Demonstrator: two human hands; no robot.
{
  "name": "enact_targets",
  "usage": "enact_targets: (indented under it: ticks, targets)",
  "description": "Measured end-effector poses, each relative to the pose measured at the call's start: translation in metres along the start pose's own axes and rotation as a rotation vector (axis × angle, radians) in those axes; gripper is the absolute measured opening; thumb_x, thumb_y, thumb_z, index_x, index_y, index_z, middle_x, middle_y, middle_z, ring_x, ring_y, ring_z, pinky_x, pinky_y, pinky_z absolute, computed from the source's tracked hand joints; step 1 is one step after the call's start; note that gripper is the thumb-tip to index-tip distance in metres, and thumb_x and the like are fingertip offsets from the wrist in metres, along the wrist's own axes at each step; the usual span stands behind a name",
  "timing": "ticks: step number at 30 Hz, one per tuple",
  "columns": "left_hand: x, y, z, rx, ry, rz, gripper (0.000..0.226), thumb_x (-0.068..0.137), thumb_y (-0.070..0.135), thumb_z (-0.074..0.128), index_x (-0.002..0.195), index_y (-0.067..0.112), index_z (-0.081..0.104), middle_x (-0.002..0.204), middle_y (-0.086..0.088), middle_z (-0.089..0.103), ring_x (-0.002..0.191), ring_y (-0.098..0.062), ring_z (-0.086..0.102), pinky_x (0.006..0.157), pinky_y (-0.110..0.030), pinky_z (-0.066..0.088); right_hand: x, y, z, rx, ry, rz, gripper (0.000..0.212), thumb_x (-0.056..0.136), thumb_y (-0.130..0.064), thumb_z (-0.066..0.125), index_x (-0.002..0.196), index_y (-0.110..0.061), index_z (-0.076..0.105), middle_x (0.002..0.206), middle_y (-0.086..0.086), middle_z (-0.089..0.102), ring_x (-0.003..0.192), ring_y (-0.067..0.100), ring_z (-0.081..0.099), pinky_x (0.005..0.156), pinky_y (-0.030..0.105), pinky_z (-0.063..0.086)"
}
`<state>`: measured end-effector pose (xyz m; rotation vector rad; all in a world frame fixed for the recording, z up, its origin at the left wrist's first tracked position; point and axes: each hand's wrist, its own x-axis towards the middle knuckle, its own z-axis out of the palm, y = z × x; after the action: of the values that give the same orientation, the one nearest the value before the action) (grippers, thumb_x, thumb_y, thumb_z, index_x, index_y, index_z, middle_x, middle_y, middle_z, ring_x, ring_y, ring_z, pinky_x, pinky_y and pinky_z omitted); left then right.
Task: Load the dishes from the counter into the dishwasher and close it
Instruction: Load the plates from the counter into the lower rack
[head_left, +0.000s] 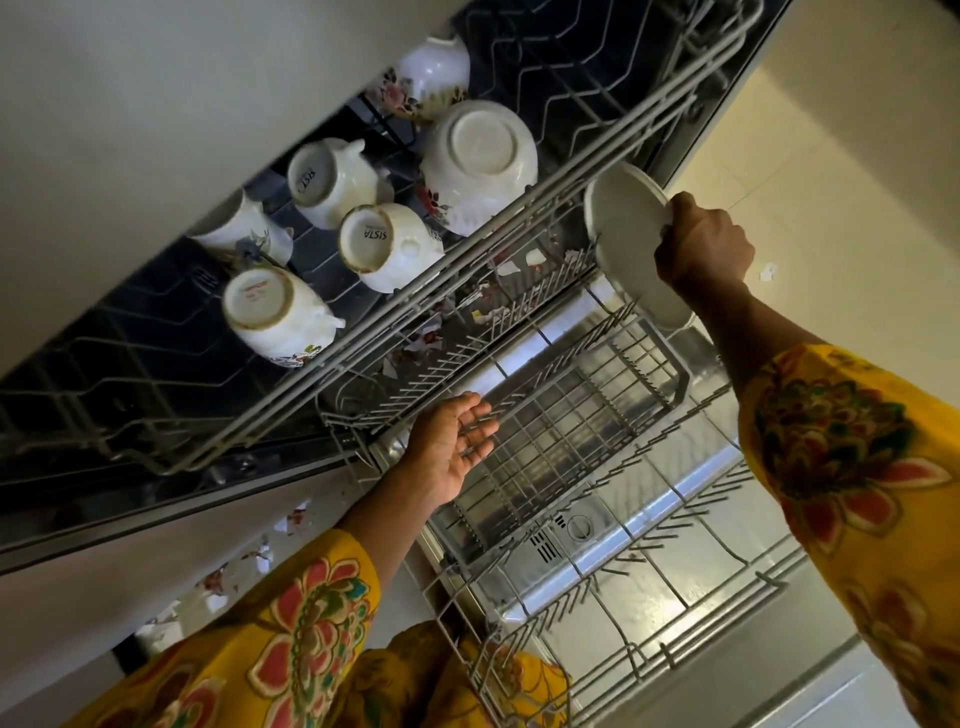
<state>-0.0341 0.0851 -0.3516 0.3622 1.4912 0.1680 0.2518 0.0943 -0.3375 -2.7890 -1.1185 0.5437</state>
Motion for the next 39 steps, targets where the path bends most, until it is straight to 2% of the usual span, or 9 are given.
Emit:
enact_targets:
  ticks: [4,11,15,18,25,29,34,37,39]
  targets:
    - [-0.001,-0.003,-0.005,-0.014,0.010,-0.010,0.027,0.093,0.020,0.056,0.117,0.007,0.060,0.102,-0.005,0.066,0.085,-0.016,0.065,0.067,-0.027,0.049,-0.001,0.001,0.007,0.019,-0.035,-0.022,0.044,0.094,-0.012,0.048,0.136,-0.014,0.037,0.114,0.025,0.054,0.100,0.042,0.054,0.071,0.039,0.038]
    - [-0.012,-0.004,-0.003,-0.028,0.002,-0.008,0.018,0.093,0.020,0.056,0.106,0.009,0.062,0.098,-0.004,0.066,0.086,-0.016,0.064,0.066,-0.027,0.048,-0.017,0.010,0.005,-0.016,-0.073,-0.093,0.078,0.089,-0.008,0.055,0.150,-0.028,0.011,0.115,0.022,0.053,0.096,0.040,0.054,0.066,0.039,0.040]
    - [-0.023,-0.001,-0.003,-0.022,-0.026,0.010,0.021,0.094,0.020,0.055,0.111,0.009,0.060,0.100,-0.004,0.065,0.087,-0.016,0.064,0.069,-0.028,0.049,-0.027,0.018,-0.007,-0.029,-0.066,-0.062,0.065,0.090,-0.010,0.052,0.146,-0.025,0.022,0.122,0.020,0.049,0.105,0.042,0.052,0.077,0.044,0.045]
    - [-0.036,0.000,-0.003,-0.018,-0.042,0.015,0.016,0.095,0.021,0.054,0.104,0.010,0.062,0.099,-0.004,0.066,0.088,-0.017,0.063,0.071,-0.027,0.049,-0.042,0.024,-0.018,-0.044,-0.071,-0.032,0.051,0.092,-0.011,0.050,0.140,-0.018,0.033,0.127,0.018,0.047,0.112,0.042,0.050,0.085,0.047,0.045]
    - [-0.074,0.003,-0.007,-0.026,-0.083,0.049,0.016,0.094,0.022,0.055,0.102,0.011,0.063,0.099,-0.004,0.066,0.085,-0.015,0.063,0.067,-0.027,0.048,-0.103,0.021,-0.037,-0.097,-0.169,-0.078,0.040,0.089,-0.011,0.051,0.129,-0.011,0.050,0.119,0.017,0.054,0.104,0.036,0.056,0.084,0.047,0.052]
    - [-0.099,0.005,-0.018,-0.023,-0.059,0.097,0.016,0.096,0.023,0.052,0.101,0.013,0.062,0.100,-0.003,0.065,0.083,-0.013,0.061,0.066,-0.026,0.047,-0.148,0.001,-0.041,-0.103,-0.275,-0.173,0.038,0.091,-0.005,0.045,0.128,-0.011,0.051,0.120,0.017,0.058,0.104,0.033,0.059,0.085,0.047,0.054]
    - [-0.140,0.006,-0.039,-0.030,-0.022,0.145,0.018,0.099,0.025,0.044,0.100,0.018,0.061,0.106,0.002,0.062,0.094,-0.014,0.059,0.072,-0.024,0.043,-0.206,-0.042,-0.040,-0.048,-0.326,-0.303,0.040,0.092,-0.006,0.042,0.129,-0.013,0.051,0.129,0.015,0.056,0.113,0.030,0.058,0.092,0.043,0.052]
    - [-0.168,0.005,-0.055,-0.040,-0.009,0.184,0.027,0.100,0.026,0.041,0.119,0.016,0.057,0.126,-0.001,0.057,0.120,-0.019,0.053,0.090,-0.030,0.040,-0.242,-0.071,-0.044,-0.063,-0.387,-0.342,0.041,0.093,-0.010,0.042,0.133,-0.014,0.049,0.130,0.015,0.055,0.115,0.031,0.056,0.093,0.044,0.051]
    - [-0.187,0.005,-0.068,-0.052,0.013,0.207,0.033,0.101,0.025,0.040,0.128,0.013,0.053,0.135,-0.002,0.054,0.123,-0.019,0.050,0.098,-0.031,0.038,-0.265,-0.088,-0.047,-0.073,-0.406,-0.359,0.042,0.094,-0.012,0.042,0.135,-0.015,0.047,0.130,0.014,0.054,0.115,0.031,0.056,0.092,0.044,0.051]
